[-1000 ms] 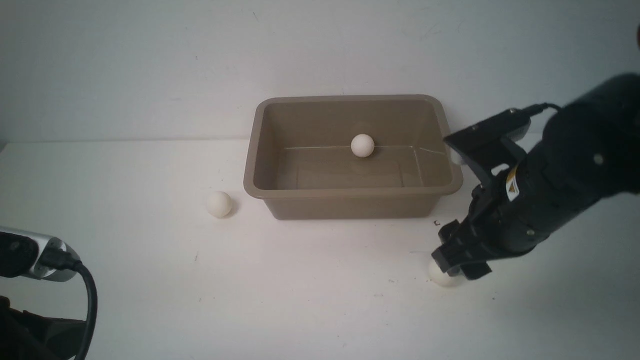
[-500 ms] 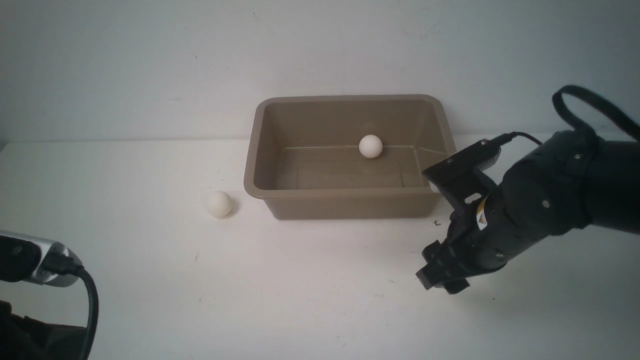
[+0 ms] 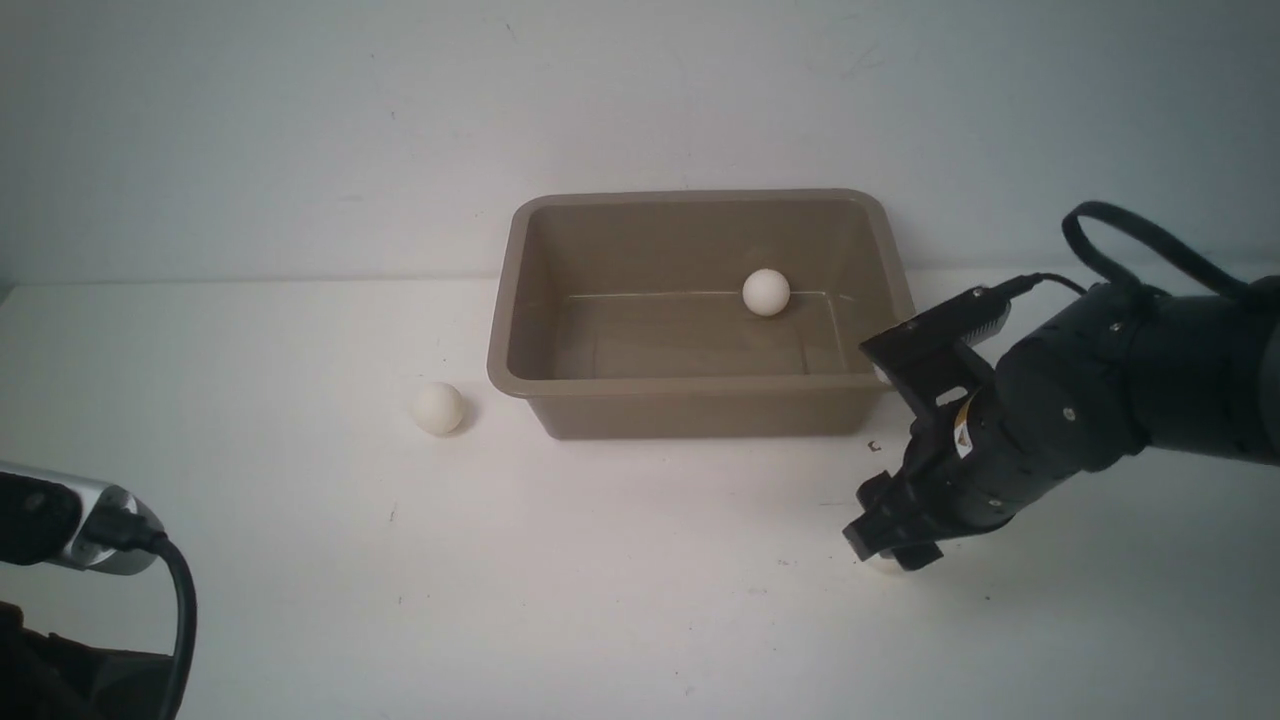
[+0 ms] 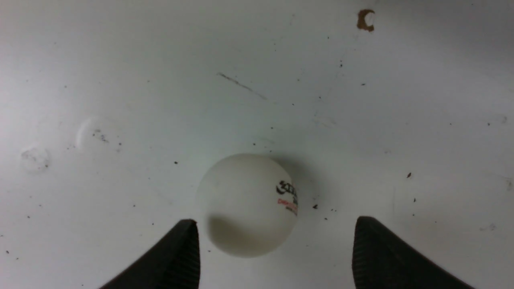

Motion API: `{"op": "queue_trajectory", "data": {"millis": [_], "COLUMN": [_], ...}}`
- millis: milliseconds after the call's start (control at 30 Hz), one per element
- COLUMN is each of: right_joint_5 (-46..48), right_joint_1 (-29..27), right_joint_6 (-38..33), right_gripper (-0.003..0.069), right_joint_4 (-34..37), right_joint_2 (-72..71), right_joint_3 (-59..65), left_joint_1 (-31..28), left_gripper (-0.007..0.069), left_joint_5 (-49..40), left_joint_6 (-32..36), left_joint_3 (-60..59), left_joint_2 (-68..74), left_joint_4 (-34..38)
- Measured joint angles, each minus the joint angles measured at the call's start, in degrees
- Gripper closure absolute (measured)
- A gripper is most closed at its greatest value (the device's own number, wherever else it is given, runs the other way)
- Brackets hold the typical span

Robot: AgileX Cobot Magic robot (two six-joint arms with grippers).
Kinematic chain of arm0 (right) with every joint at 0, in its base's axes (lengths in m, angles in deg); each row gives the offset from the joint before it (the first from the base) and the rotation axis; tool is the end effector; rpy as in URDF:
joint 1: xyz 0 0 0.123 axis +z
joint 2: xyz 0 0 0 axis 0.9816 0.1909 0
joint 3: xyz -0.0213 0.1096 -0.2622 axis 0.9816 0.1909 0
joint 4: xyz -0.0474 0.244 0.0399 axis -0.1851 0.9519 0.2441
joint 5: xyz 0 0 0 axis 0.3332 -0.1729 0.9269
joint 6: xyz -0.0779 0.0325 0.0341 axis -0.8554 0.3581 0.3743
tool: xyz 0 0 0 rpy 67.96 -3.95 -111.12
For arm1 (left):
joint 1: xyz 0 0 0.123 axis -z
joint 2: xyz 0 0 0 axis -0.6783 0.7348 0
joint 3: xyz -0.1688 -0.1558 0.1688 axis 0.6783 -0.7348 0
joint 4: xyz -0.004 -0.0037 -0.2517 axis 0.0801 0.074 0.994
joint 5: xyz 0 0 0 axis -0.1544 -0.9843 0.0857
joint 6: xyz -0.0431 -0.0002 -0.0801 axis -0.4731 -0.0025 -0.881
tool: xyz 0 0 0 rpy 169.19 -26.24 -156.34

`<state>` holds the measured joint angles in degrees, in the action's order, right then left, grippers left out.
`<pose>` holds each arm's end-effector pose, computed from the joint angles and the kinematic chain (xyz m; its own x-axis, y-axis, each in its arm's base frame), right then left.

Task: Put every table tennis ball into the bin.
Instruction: Use the right arm to clamp the table tennis ball closest to it

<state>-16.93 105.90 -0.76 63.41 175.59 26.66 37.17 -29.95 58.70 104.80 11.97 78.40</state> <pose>0.3007 0.1426 0.1754 -0.8341 -0.4690 -0.2904 -0.4590 0.8821 -0.1064 0.1141 -0.0220 0.2739 -0.7699 0.1039 -0.6297 0.2723 0.9458 -0.1769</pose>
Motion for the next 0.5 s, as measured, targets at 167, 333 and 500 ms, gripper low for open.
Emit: {"op": "queue_trajectory", "data": {"millis": [167, 333, 500], "right_joint_5": [-1.9, -2.4, -2.4], "right_joint_1": [0.0, 0.0, 0.0], "right_joint_6": [-2.0, -3.1, -3.4], "right_gripper": [0.0195, 0.0195, 0.0211], "right_joint_4": [3.9, 5.2, 5.8], "right_joint_2": [0.8, 2.9, 6.0], "right_joint_3": [0.0, -0.3, -1.4], "left_joint_1": [0.0, 0.0, 0.0], "left_gripper": [0.0628, 0.0628, 0.0628], "left_joint_5": [0.0, 0.0, 0.0], "left_joint_6": [0.0, 0.0, 0.0], "left_joint_3": [0.0, 0.0, 0.0], "left_joint_2": [0.0, 0.0, 0.0], "left_joint_4": [0.0, 0.0, 0.0]}}
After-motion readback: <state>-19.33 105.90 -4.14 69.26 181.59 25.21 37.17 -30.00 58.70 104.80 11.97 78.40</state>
